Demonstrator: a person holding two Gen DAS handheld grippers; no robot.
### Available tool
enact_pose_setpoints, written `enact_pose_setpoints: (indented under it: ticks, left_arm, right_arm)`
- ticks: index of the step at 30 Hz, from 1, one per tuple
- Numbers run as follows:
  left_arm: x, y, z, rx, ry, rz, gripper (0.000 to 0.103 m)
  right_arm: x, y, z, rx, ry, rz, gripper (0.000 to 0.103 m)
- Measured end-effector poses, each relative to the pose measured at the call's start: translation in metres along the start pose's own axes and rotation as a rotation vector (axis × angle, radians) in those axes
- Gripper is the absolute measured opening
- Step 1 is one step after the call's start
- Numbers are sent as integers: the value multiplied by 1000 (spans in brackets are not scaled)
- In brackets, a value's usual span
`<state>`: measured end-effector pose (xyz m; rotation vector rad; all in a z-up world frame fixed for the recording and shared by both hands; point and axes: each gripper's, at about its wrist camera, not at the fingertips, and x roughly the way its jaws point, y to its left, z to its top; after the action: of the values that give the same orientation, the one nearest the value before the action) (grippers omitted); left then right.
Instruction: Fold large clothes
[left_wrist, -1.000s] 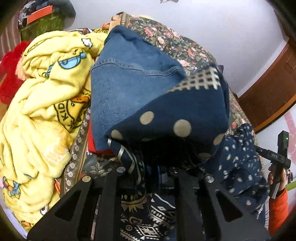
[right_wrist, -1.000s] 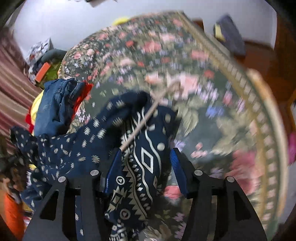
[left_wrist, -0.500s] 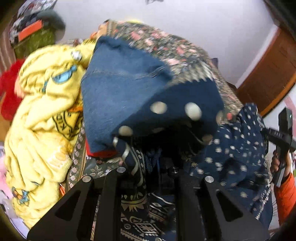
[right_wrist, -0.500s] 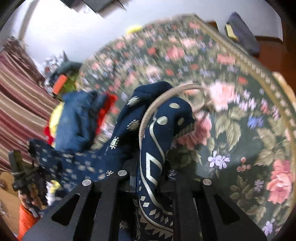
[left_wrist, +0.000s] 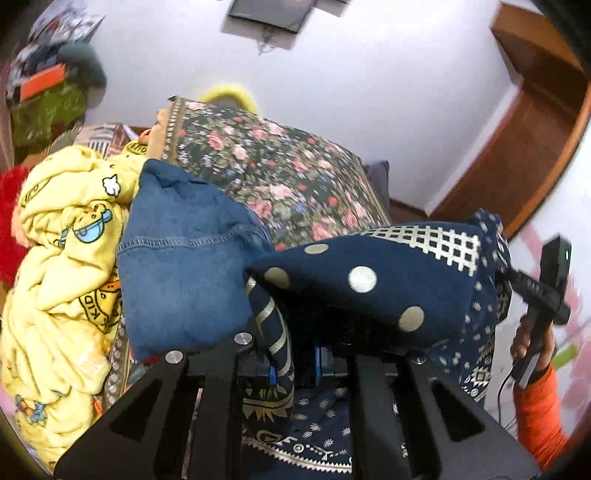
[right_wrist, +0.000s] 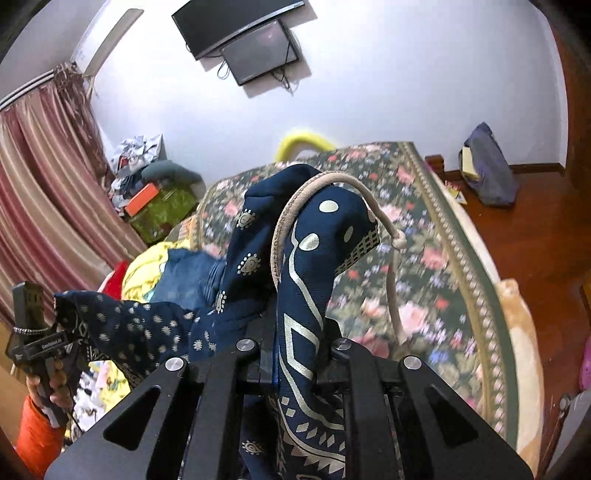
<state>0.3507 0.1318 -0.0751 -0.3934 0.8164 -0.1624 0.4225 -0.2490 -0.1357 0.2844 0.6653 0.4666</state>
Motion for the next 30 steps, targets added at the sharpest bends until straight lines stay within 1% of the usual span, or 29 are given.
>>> enact_pose_setpoints:
  ticks: [1,2,4,5,6,7,9,11,12,13,14,15,16,18,20,21,23,25,27,29,30]
  left_arm:
    - [4,7,5,-24,3,-4,13]
    - [13,22,13,-76,13,-11,13]
    - [35,50,25,-150,40,-8,13]
    - [52,67,31,-185,59,12,13]
    - [70,83,35,-215,83,32,13]
    - [81,94,37,-231,97,44,13]
    - [115,122,41,-266,136,105,13]
    - [141,143,41,-302,163,125,14]
    - [153,153,40,-327,174,115,14]
    - [158,157,38,-330,173,112,14]
    - [163,157,37,-305,163,126,16]
    - [164,151,36,-240,153,156,17]
    - [165,145,35,-191,149,178,18]
    - [164,122,28,-27,137,258,20]
    - [160,109,21,48,129,302,24]
    - [157,106,18,64,126,320,26]
    - [150,106,16,61,118,332,32]
    - [137,103,13,48,109,342,34]
    - [125,101,11,40,108,351,40]
    - [115,96,10,51,101,359,42]
    - [106,92,7,66,99,363,42]
  right_arm:
    - [8,-3,7,3,2,-6,10]
    - [16,-6,11,8,7,-7,10]
    - [43,-14,20,25,41,-13,10]
    - [66,-19,24,38,68,-17,10]
    - [80,-22,24,46,83,-25,10]
    - [101,-26,25,50,107,-37,9]
    - [134,-37,23,66,147,-68,8]
    - [168,-56,18,111,179,-115,8]
    - [177,-65,17,125,194,-133,7]
    - [188,-76,14,140,216,-154,7]
    - [199,-86,8,156,247,-164,7]
    - [203,-93,5,162,265,-158,7]
    - [207,-97,-2,153,283,-158,7]
    - [205,-97,-9,118,290,-165,7]
    - [194,-90,-13,75,276,-180,8]
    - [189,-87,-13,53,270,-188,8]
    - [172,-73,-11,-19,252,-210,8]
    - [163,-65,-5,-68,237,-208,8]
    - [145,-52,-4,-108,216,-210,8]
    - [123,-36,-4,-156,192,-205,11]
    - [111,-27,-4,-180,175,-200,17]
